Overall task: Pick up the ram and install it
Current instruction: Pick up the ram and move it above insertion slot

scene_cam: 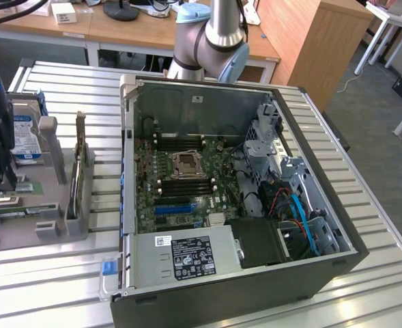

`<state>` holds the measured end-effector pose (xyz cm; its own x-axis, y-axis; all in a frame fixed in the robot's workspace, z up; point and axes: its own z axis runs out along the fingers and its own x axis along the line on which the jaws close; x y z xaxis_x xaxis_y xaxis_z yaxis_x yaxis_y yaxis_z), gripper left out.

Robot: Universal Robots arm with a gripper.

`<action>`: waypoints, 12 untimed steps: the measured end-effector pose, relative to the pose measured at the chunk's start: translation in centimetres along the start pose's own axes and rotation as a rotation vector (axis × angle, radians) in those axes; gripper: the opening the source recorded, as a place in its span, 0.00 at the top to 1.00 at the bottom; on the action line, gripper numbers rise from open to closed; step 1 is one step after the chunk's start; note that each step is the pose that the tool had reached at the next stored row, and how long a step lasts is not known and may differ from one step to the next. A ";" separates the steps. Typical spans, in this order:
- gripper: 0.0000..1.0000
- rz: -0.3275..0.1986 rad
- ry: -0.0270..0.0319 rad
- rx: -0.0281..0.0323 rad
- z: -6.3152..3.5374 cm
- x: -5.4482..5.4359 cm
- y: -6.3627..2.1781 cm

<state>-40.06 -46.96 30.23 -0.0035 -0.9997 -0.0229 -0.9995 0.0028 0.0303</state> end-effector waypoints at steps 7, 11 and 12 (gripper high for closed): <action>0.88 0.000 0.0001 -0.0001 -0.56 0.0 -0.08; 0.88 0.000 0.0000 0.0000 -0.92 0.0 -0.13; 0.88 0.000 0.0000 -0.0001 -1.03 0.0 -0.15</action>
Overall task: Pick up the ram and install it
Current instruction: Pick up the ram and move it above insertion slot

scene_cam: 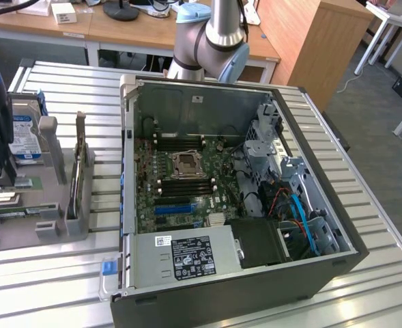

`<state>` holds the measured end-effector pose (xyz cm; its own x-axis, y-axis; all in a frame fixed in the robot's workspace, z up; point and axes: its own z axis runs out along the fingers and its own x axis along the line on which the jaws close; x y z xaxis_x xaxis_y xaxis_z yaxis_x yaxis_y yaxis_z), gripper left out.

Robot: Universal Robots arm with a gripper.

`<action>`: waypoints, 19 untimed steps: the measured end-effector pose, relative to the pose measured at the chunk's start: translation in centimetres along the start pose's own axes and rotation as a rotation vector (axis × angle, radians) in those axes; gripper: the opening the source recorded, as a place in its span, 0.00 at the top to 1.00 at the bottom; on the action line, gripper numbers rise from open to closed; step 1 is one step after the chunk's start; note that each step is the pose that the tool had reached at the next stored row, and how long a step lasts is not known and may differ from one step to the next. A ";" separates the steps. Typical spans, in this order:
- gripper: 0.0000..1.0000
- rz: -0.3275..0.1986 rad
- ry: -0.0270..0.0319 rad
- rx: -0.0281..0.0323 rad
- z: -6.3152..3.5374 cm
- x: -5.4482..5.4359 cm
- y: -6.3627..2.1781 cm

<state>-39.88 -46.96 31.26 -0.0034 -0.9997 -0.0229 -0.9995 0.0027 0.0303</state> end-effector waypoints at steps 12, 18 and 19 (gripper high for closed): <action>0.88 0.000 0.0001 0.0000 -2.43 -0.1 -0.28; 0.88 0.000 0.0000 0.0000 -3.80 -0.1 -0.40; 0.88 0.000 0.0000 0.0001 -3.99 -0.1 -0.42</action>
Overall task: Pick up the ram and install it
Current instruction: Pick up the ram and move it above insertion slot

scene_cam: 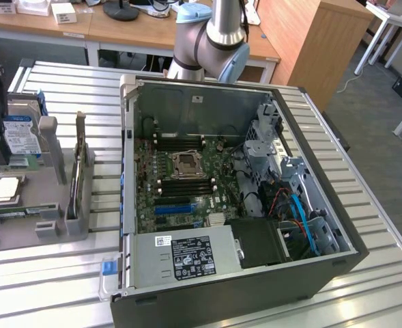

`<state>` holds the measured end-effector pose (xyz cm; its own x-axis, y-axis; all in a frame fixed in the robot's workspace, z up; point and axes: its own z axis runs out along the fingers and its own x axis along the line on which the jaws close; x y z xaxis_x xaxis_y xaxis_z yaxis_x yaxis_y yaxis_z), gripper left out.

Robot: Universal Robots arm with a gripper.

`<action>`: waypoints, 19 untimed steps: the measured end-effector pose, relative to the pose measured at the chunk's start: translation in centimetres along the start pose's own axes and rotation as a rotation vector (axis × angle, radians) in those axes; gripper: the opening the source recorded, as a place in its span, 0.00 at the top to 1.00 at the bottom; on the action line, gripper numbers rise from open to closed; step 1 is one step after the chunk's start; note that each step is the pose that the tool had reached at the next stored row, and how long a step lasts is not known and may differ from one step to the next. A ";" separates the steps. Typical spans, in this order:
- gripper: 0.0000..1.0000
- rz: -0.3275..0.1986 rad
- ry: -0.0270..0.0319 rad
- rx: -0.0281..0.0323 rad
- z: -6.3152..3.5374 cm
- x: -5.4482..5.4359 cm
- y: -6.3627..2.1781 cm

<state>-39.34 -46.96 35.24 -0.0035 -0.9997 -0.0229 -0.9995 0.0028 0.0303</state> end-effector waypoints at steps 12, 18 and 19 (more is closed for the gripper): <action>0.88 0.000 0.0000 -0.0001 -3.07 -0.1 -0.19; 0.88 0.000 0.0000 0.0000 -4.80 -0.1 -0.29; 0.88 0.000 0.0000 0.0000 -5.09 -0.1 -0.30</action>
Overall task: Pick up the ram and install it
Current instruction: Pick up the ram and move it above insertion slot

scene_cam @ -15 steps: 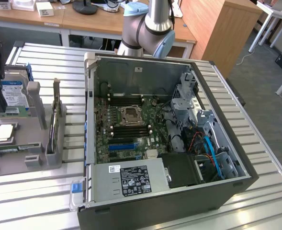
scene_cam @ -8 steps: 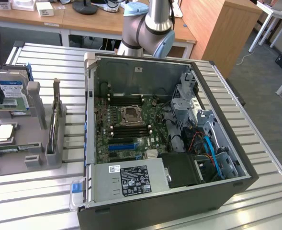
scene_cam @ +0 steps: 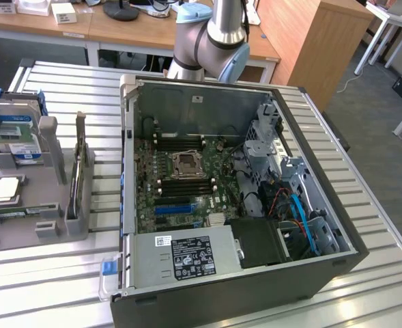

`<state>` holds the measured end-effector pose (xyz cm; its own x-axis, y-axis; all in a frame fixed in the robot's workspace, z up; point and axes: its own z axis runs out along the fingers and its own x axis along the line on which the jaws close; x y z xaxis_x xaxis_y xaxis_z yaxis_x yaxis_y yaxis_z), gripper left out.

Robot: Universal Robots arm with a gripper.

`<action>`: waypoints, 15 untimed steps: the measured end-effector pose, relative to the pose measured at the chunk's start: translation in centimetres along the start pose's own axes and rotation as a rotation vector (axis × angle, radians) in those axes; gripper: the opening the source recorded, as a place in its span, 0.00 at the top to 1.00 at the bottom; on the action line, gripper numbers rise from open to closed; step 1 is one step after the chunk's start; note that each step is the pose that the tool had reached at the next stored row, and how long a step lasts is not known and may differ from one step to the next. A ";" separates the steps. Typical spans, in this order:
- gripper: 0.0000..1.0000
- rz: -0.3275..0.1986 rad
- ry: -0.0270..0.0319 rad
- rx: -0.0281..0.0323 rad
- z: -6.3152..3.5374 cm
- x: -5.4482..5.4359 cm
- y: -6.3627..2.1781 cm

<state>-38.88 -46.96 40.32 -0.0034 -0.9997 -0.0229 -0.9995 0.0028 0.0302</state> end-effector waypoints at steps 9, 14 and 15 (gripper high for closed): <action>0.88 0.000 0.0000 -0.0001 -2.34 -0.1 -0.13; 0.88 0.000 0.0000 -0.0001 -3.37 -0.1 -0.18; 0.88 0.000 -0.0001 0.0001 -3.49 -0.1 -0.19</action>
<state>-38.59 -46.96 43.80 -0.0035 -0.9997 -0.0230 -0.9995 0.0028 0.0301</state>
